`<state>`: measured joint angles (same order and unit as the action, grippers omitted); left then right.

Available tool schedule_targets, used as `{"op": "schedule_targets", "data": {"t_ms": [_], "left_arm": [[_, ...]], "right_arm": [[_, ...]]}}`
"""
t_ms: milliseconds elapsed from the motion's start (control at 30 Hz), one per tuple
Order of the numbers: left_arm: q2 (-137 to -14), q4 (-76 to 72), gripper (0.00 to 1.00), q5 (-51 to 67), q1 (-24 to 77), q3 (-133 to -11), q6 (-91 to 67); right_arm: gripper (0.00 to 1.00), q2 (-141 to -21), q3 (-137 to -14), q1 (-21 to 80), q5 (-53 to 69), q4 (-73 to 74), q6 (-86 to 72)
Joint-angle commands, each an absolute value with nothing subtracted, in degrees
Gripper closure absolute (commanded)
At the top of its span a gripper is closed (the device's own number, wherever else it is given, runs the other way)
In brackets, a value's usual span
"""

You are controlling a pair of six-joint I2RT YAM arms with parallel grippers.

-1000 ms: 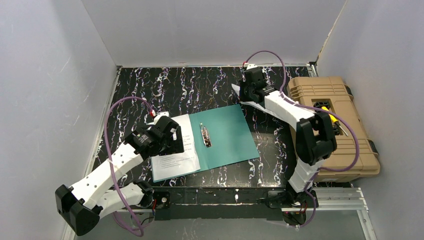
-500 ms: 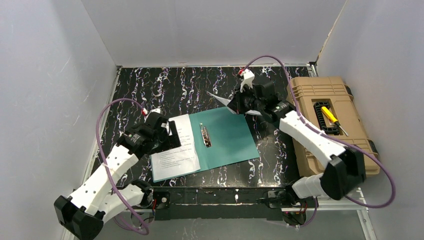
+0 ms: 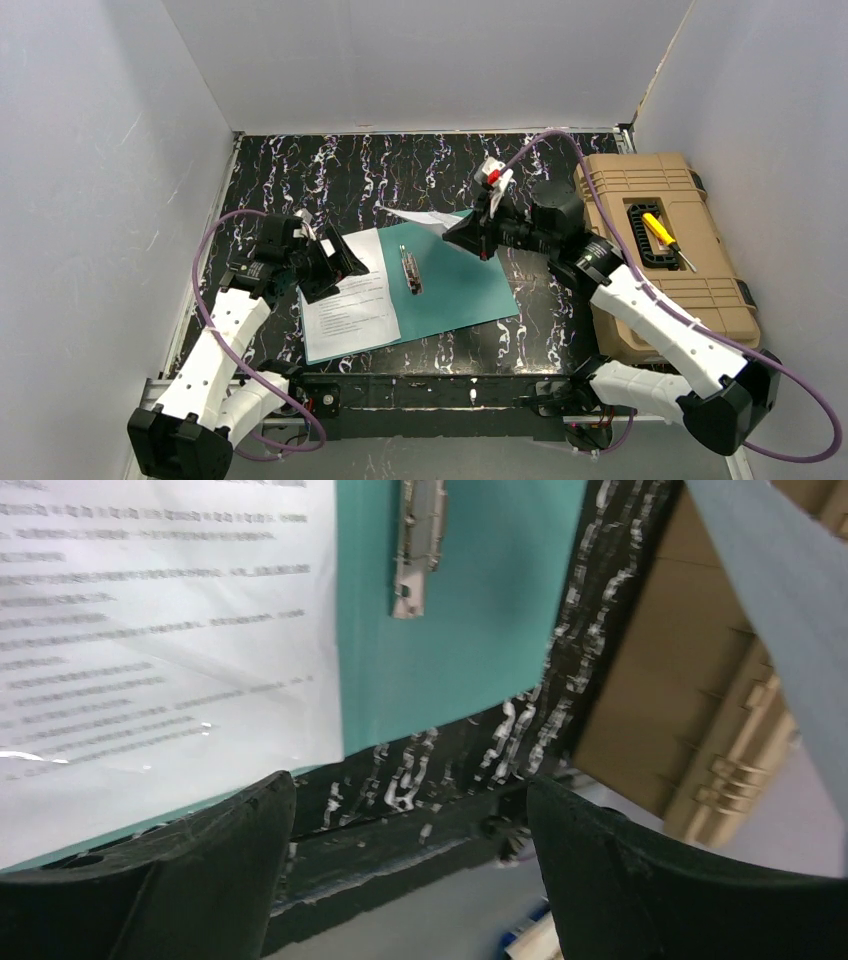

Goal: Put the files into the folder

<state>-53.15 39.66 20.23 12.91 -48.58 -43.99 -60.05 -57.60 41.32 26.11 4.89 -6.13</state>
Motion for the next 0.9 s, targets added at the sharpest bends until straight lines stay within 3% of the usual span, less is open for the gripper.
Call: {"op": "schedule_targets", "data": {"t_ms": [0,467,867], "left_arm": [[-52.46,36.11,0.16,33.82,9.75,-46.77,-48.93],[-46.45,23.9,0.18,51.7,-1.78,-39.48,-67.41],[-39.92,9.74,0.19,54.41,-7.49,-33.93,-83.91]], "right_arm": [[0.99,-55.32,-55.8,42.95,34.1,-2.52,-1.25],[0.99,-50.38,-55.43,44.6,49.0,-2.49,13.69],[0.99,-50.14,-57.39,45.05,55.13,3.42,19.4]]}}
